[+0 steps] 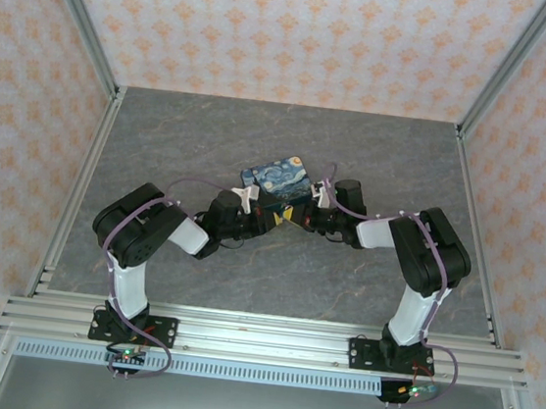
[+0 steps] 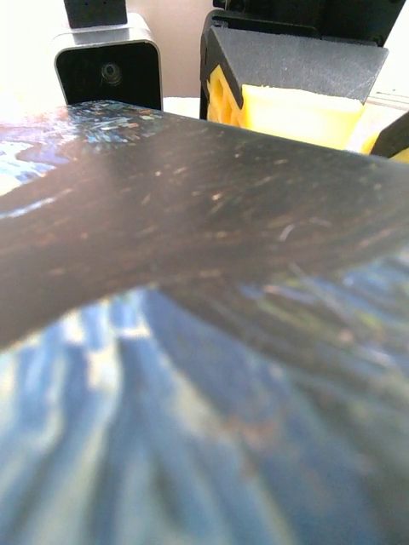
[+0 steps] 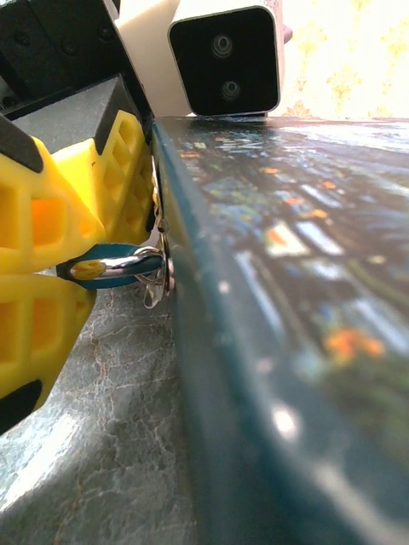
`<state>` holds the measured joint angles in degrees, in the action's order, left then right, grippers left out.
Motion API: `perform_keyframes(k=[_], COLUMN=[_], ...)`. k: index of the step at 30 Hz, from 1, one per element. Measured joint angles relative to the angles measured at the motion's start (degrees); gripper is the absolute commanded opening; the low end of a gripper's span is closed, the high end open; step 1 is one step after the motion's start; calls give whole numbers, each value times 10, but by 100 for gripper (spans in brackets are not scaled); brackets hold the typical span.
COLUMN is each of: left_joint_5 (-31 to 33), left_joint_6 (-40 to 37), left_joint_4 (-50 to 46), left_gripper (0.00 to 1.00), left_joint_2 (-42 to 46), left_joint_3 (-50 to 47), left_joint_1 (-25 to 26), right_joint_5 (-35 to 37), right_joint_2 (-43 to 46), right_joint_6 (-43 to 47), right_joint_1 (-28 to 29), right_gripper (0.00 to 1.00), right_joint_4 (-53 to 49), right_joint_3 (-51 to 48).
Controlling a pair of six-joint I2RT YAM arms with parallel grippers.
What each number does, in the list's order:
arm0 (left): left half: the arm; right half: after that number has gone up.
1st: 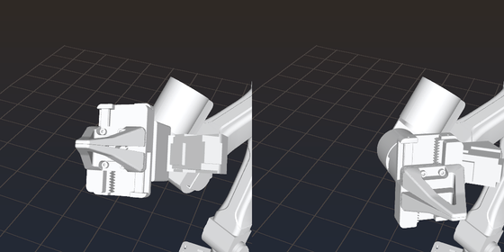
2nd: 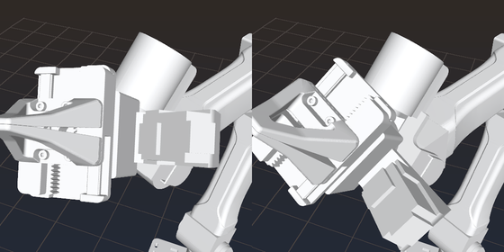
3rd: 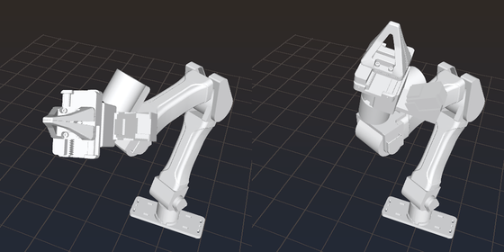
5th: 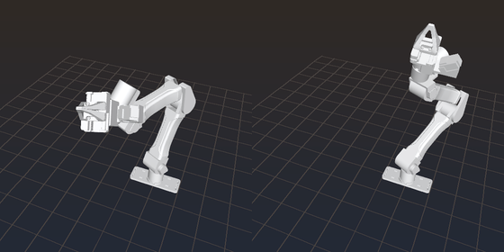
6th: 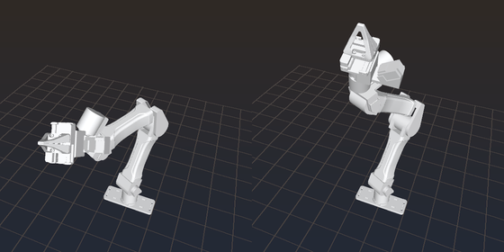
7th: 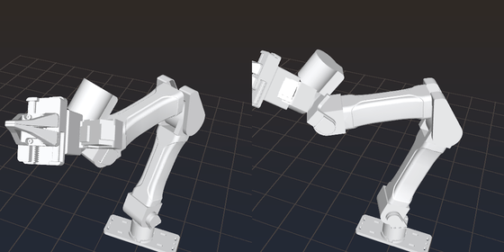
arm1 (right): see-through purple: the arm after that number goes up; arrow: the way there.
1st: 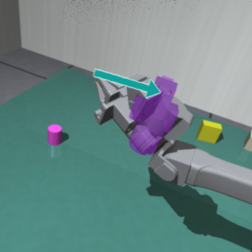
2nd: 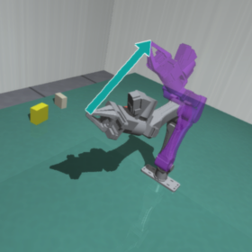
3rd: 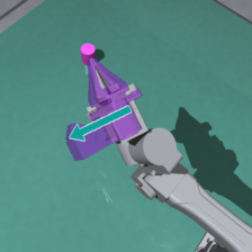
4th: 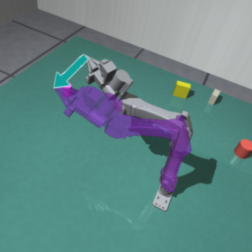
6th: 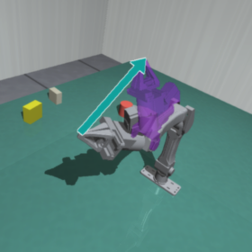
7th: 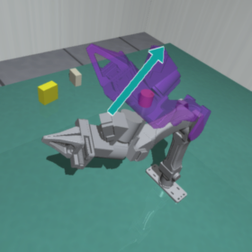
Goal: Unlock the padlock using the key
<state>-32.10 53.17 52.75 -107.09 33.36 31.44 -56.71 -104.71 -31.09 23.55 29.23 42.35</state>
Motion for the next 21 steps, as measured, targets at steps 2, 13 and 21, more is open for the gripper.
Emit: perform_keyframes(k=[2,13,21], left_joint_5=[0,60,101], left_joint_6=[-5,-38,-53], left_joint_4=[-9,-178,-225], left_gripper=[0,0,0], left_joint_2=[0,32,39], left_joint_3=[4,61,80], left_joint_1=[0,26,43], right_joint_5=[2,14,18], right_joint_2=[0,0,0], right_joint_6=[-2,-9,-14], right_joint_1=[0,-1,-1], right_gripper=[0,0,0], right_joint_4=[-1,-9,-9], right_joint_3=[0,0,0])
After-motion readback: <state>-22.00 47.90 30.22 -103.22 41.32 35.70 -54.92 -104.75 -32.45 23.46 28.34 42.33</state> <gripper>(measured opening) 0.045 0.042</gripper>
